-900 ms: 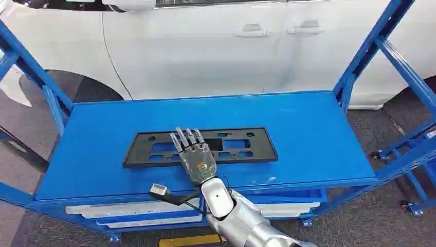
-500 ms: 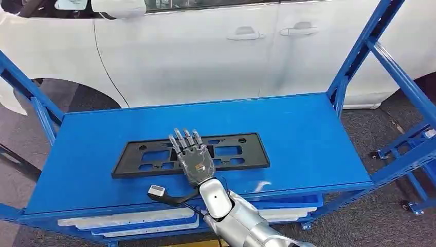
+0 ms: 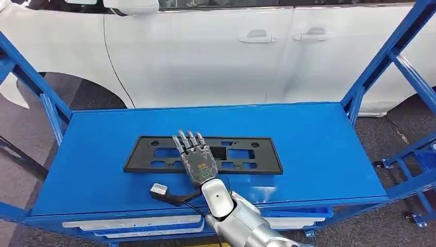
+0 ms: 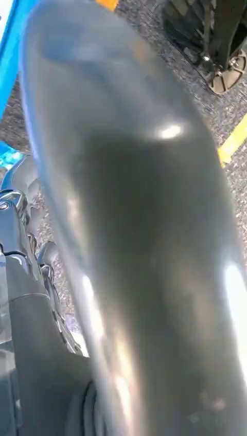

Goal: Take the parts from the cabinet and place them on the table.

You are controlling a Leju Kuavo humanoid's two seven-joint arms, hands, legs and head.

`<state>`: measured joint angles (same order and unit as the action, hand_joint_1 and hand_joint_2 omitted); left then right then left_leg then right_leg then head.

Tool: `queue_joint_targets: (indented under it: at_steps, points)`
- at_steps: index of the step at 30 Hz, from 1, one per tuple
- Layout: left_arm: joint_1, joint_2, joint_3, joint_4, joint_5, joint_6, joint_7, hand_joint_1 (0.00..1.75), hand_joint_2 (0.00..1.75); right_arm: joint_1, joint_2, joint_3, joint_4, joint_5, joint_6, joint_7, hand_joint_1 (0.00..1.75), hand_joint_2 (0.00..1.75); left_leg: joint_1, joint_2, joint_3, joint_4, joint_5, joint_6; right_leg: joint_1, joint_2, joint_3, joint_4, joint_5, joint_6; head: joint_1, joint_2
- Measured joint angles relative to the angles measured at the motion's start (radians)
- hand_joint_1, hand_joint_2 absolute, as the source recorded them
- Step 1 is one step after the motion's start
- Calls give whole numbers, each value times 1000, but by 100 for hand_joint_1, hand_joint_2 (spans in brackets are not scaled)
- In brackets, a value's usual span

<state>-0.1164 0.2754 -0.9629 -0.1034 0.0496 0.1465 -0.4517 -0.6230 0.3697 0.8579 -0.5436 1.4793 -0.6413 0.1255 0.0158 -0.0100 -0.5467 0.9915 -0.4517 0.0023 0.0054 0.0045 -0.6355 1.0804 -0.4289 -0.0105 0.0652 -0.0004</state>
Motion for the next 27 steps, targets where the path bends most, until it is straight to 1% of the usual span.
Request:
queue_joint_targets:
  at_steps: [1, 2, 3, 4, 5, 6, 7, 8, 9, 10, 11, 12, 13, 14, 15, 16, 17, 18, 20, 21, 22, 23, 24, 25, 26, 27]
  points:
    - [0, -3, 0, 0, 0, 1, 0, 0, 0, 0, 0, 1, 0, -3, 3, 0, 175, 175, 1, 0, 2, -1, -3, -2, 7, 0, 28, -73, 15, -15, 1, 0]
    - [-2, -4, 0, 0, 0, 1, 0, 0, 0, -1, 0, 1, 0, -4, 4, 1, 175, 175, -5, -1, 0, 1, -6, -7, 9, -5, 34, -80, 10, -15, -3, 0]
    - [1, -4, 0, 0, 0, 1, 0, 0, 0, -1, 0, 1, 0, -7, 8, 3, 175, 175, -2, 0, -2, 1, -7, -13, 10, -7, 30, -80, 11, -13, 0, 0]
    - [2, -4, 0, 0, 0, 1, 0, 0, 0, -1, 0, 1, 0, -8, 12, 5, 175, 175, 0, 2, -1, -2, -7, -19, 12, -5, 29, -79, 10, -15, -2, 0]
    - [1, -4, 0, 0, 0, 1, 0, 0, 0, -1, 0, 1, 0, -8, 13, 5, 175, 175, 0, 3, 2, -9, -5, -24, 12, -4, 29, -83, 12, -18, 0, 0]
    - [0, -2, 0, 0, 0, 1, -1, 0, 0, -1, 3, 1, -1, -8, 13, 6, 175, 175, -3, 4, 6, -11, -10, -30, -3, -5, 42, -104, 20, -21, -2, 0]
    - [0, -3, 0, 0, 0, 1, -2, 0, 0, -1, 3, 1, -1, -8, 14, 6, 175, 175, -1, 5, 0, 12, -25, -32, -2, -5, 51, -114, 22, -22, -1, 0]
    - [-1, -2, 0, 0, 0, 1, -3, 0, 0, -4, 3, 2, -1, -9, 14, 6, 175, 175, 1, 5, -27, 73, -62, -35, -4, -7, 53, -114, 21, -26, -10, 0]
    - [0, 0, 0, 0, 0, 0, -3, 0, 0, -3, 3, 2, -1, -10, 16, 9, 175, 175, 3, 5, -67, 156, -101, -40, -3, -7, 55, -114, 19, -28, -14, 0]
    - [1, -1, 0, 0, 0, -1, -4, 0, 0, -1, 3, 2, -1, -10, 16, 10, 175, 175, 4, 5, -100, 220, -127, -44, -1, -7, 56, -114, 18, -30, -16, 0]
    - [4, -1, 0, 0, 1, -3, -6, 0, 0, -1, 3, 2, -1, -11, 16, 12, 175, 175, 5, 5, -139, 288, -145, -48, 0, -7, 56, -112, 17, -31, -16, 0]
    - [6, -2, 0, 0, -6, -5, -9, 0, 0, -2, 2, 2, -1, -11, 16, 13, 175, 175, 7, 5, -151, 302, -134, -51, 0, -6, 56, -111, 15, -30, -16, 0]
    - [6, -2, 0, 0, -13, -5, -10, 0, 0, -2, 2, 2, -1, -10, 16, 17, 175, 175, 8, 5, -137, 263, -100, -52, -1, -5, 58, -108, 11, -29, -16, 0]
    - [6, -1, 0, 0, -20, -5, -12, 0, 0, -2, 2, 2, -1, -7, 16, 19, 175, 175, 9, 5, -100, 183, -49, -53, -2, -4, 61, -103, 7, -26, -16, 0]
    - [5, 0, 0, 0, -20, -5, -13, 0, 0, -4, 3, 2, -1, -2, 16, 19, 175, 175, 10, 7, -52, 82, 2, -53, -3, -4, 63, -96, 1, -23, -16, 0]
    - [4, -1, 1, 0, -20, -5, -15, 0, 0, -5, 3, 2, -3, 2, 16, 21, 175, 175, 11, 8, -17, 4, 14, -52, -3, -3, 62, -88, -5, -17, -17, 0]
    - [1, -3, 1, 0, -20, -5, -15, 0, 0, -7, 2, 1, -3, 5, 16, 23, 175, 175, 6, 6, -19, 11, 3, -45, 3, -3, 60, -85, -7, -13, -17, 0]
    - [1, -2, 1, 0, -20, -5, -18, 0, 0, -8, 2, 1, -4, 10, 16, 24, 175, 175, 4, 3, -17, 7, 7, -30, 4, -1, 57, -81, -8, -8, -17, 0]
    - [4, -2, 1, 0, -20, -5, -18, 0, 0, -8, 2, 0, -6, 18, 14, 28, 175, 175, 0, 3, -20, 9, 7, -22, 2, 1, 57, -84, -6, -2, -17, 0]
    - [3, -2, 1, 0, -19, -5, -19, 0, 0, -8, 2, -1, -6, 20, 13, 31, 175, 175, 2, 3, -20, 8, 9, -16, 2, 1, 57, -83, -6, 3, -16, 0]
    - [2, -2, 1, 0, -20, -5, -22, 0, 0, -8, 2, -3, -8, 21, 12, 33, 175, 175, 8, 4, -17, 3, 14, -9, 3, 0, 55, -75, -14, 12, -18, 0]
    - [2, -2, 1, 0, -20, -5, -24, 0, 0, -8, 2, -5, -8, 23, 11, 34, 175, 175, 7, 4, -17, 2, 14, -6, -1, 0, 47, -56, -31, 17, -15, 0]
    - [2, -2, 2, 0, -19, -5, -31, 0, 0, -8, 1, -11, -8, 25, 11, 35, 175, 175, 7, 5, -19, 3, 14, 0, -3, -1, 5, 35, -85, 22, -12, 0]
    - [2, -2, 2, 0, -19, -6, -39, 0, 0, -7, 0, -13, -8, 27, 11, 36, 175, 175, 7, 7, -20, 3, 15, 1, -4, -1, -30, 109, -120, 25, -13, 0]
    - [1, -2, 2, 0, -19, -8, -50, 0, 175, -5, -2, -15, -8, 29, 11, 36, 175, 175, 6, 7, -22, 3, 15, 1, -5, -1, -71, 193, -152, 27, -11, 0]
    - [2, -2, 2, 0, -19, -10, -64, 0, 175, -2, -3, -19, -8, 29, 10, 36, 175, 175, 6, 7, -23, 3, 15, 1, -7, -1, -105, 259, -165, 28, -12, 0]
